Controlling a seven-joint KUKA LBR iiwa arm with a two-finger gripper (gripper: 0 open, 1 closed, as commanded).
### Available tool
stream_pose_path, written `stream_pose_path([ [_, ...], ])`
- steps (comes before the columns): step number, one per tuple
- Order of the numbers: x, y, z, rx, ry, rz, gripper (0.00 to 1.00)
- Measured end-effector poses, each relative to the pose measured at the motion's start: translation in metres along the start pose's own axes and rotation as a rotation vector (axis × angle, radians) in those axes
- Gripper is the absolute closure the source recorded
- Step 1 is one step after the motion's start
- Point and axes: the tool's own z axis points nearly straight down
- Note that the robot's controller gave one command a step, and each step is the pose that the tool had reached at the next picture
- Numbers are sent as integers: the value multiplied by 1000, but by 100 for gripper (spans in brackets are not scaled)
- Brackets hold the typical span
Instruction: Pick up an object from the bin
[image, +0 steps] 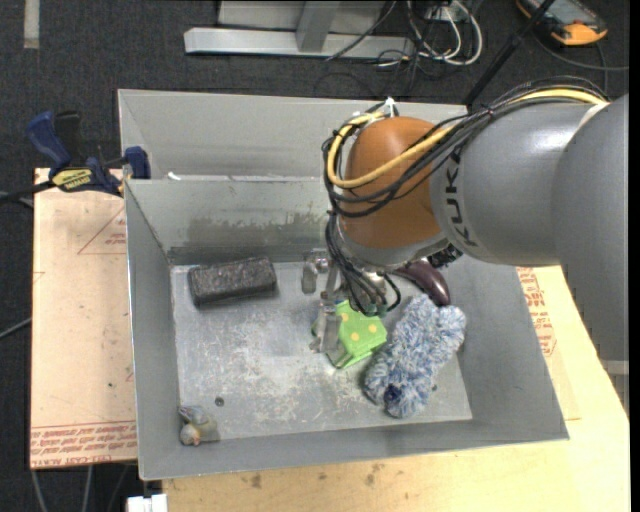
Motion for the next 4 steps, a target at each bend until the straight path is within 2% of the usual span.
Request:
stream_pose_path([
  [1, -10, -29, -25, -1, 1, 42, 0],
  [2, 9, -53, -77, 2, 4, 34, 0],
  [3, 5, -58, -71, 1, -19, 5, 0],
  [4, -1, -57, -6, 1, -6, -19, 0],
])
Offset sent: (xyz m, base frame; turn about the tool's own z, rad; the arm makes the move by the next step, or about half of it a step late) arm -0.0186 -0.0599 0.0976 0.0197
